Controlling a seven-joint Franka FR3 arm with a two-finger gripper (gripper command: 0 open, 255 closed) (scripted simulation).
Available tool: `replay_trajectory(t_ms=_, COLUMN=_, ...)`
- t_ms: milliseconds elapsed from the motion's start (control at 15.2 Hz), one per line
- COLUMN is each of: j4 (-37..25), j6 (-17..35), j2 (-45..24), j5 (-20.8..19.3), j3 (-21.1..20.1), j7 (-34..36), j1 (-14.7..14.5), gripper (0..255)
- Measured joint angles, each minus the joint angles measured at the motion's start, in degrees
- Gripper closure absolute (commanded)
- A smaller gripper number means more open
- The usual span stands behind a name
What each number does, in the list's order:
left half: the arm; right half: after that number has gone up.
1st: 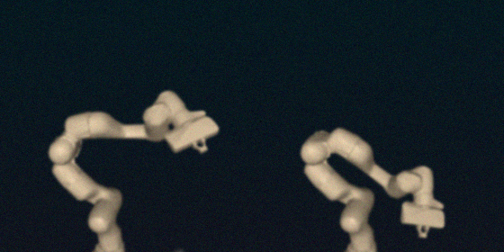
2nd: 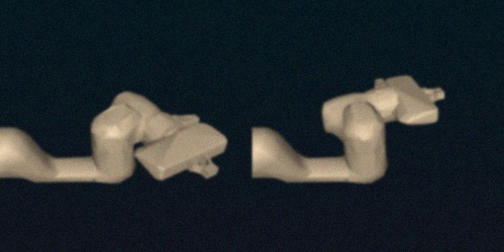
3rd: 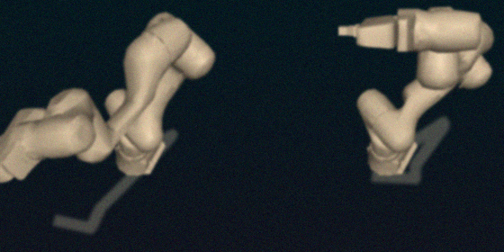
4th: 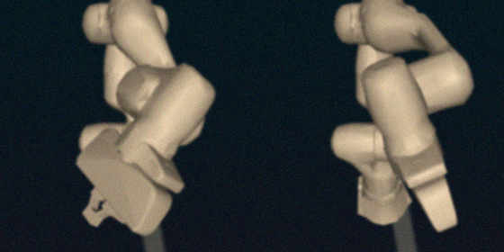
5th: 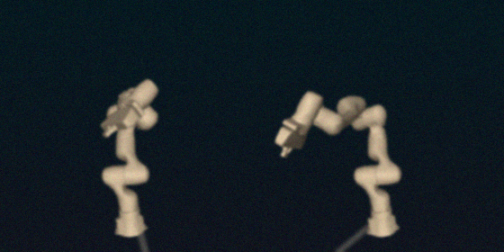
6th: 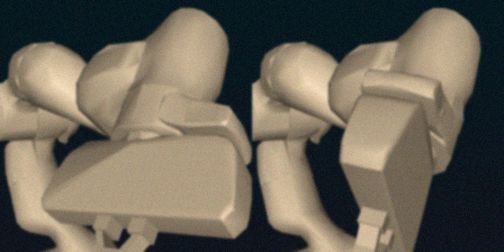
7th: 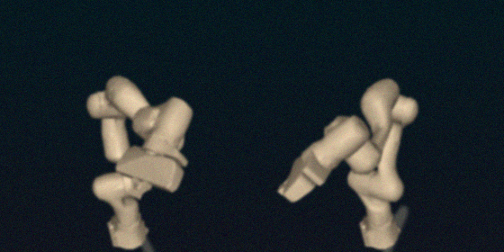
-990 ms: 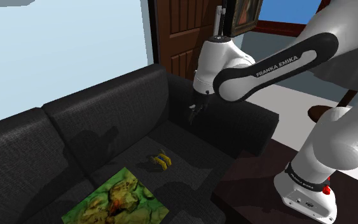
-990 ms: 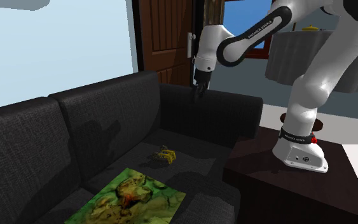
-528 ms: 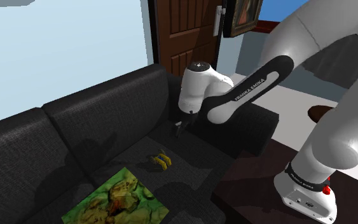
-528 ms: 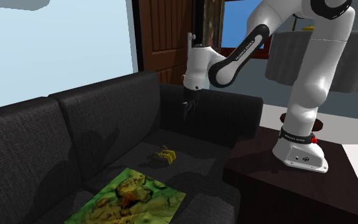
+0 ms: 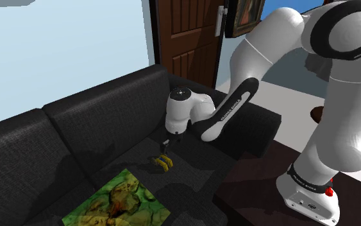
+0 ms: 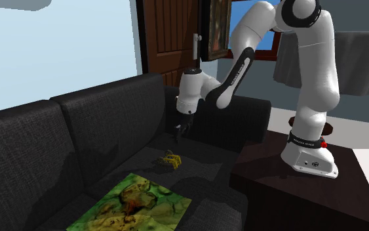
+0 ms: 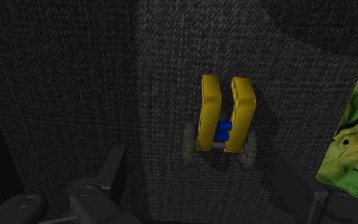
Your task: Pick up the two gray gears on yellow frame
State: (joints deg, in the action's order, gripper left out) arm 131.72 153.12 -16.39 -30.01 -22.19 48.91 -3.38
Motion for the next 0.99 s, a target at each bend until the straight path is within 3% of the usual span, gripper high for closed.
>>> replay_trajectory(t_ms=330, j4=-9.22, j6=1.63, j2=-12.45, j5=-9.16, j3=5.65, j7=7.90, j1=-6.47, gripper=0)
replay_trajectory(t_ms=924, j4=-13.57, j6=4.36, j2=-19.84, j5=-13.72, j3=9.62, j7=12.47, j1=-10.41, gripper=0)
replay_trajectory(t_ms=990, j4=-13.63, j6=4.51, j2=-20.04, j5=-13.88, j3=9.77, j7=12.63, j1=-10.53, gripper=255)
